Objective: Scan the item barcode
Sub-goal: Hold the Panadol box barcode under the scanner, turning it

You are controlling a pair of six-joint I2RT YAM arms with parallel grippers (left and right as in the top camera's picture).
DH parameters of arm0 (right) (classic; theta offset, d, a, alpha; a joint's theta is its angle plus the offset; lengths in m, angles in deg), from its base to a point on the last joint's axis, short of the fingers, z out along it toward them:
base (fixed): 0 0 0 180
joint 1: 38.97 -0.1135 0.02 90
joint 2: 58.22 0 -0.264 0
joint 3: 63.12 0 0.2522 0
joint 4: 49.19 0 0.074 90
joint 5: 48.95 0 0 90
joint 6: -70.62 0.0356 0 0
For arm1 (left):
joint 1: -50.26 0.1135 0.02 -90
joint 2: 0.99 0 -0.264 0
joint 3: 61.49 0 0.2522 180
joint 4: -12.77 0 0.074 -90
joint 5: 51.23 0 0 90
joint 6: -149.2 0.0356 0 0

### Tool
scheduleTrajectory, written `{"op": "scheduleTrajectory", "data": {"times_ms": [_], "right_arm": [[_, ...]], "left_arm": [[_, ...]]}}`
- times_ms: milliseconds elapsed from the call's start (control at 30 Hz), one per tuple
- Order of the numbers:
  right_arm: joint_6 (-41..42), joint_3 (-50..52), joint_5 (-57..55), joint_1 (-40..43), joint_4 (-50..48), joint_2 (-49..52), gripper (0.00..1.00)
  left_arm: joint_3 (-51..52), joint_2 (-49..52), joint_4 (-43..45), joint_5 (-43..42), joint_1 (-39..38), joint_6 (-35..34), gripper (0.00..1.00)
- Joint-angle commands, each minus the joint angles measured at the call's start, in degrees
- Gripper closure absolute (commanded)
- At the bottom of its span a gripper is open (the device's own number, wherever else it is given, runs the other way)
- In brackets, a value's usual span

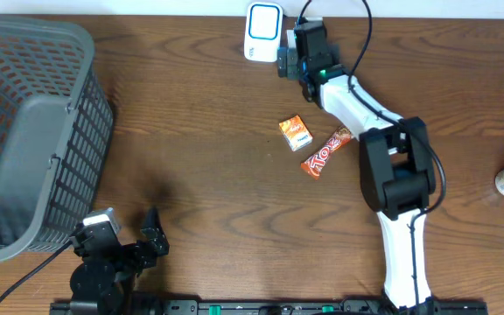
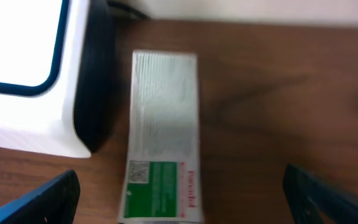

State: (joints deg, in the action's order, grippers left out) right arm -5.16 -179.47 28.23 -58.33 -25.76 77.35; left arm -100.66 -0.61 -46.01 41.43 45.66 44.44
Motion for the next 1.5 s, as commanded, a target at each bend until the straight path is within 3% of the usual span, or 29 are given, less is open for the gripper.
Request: {"op": "scheduleTrajectory", "data": {"times_ms": [0, 267, 467, 567, 667, 800, 1100, 1467], "right_arm": [[9.0, -0.8, 1.3, -0.5, 0.0, 4.1, 0.01], [9.8, -0.8, -2.8, -0.5, -0.5, 6.3, 0.01], [9.7, -0.8, -2.8, 0.8, -2.6, 7.9, 0.09], [9.7, -0.8, -2.6, 1.3, -3.7, 9.4, 0.22], [8.9, -0.8, -1.4, 1.5, -3.4, 10.3, 0.50], [5.9, -0.8, -0.2, 1.0, -3.0, 10.3, 0.66], [-0.9, -0.8, -0.4, 0.6, 1.1, 5.0, 0.80], [-14.7, -0.9, -2.8, 0.2, 5.1, -6.5, 0.79]], "left_arm": [[0.1, 0.0, 0.0, -0.5, -0.2, 0.8, 0.02], [0.1, 0.0, 0.0, -0.5, -0.2, 0.8, 0.02], [0.1, 0.0, 0.0, -0.5, -0.2, 0.8, 0.02], [0.1, 0.0, 0.0, -0.5, -0.2, 0.8, 0.02], [0.1, 0.0, 0.0, -0.5, -0.2, 0.8, 0.02], [0.1, 0.0, 0.0, -0.5, -0.2, 0.8, 0.02], [0.1, 0.0, 0.0, -0.5, -0.2, 0.8, 0.02], [0.1, 0.0, 0.0, -0.5, -0.2, 0.8, 0.02]]}}
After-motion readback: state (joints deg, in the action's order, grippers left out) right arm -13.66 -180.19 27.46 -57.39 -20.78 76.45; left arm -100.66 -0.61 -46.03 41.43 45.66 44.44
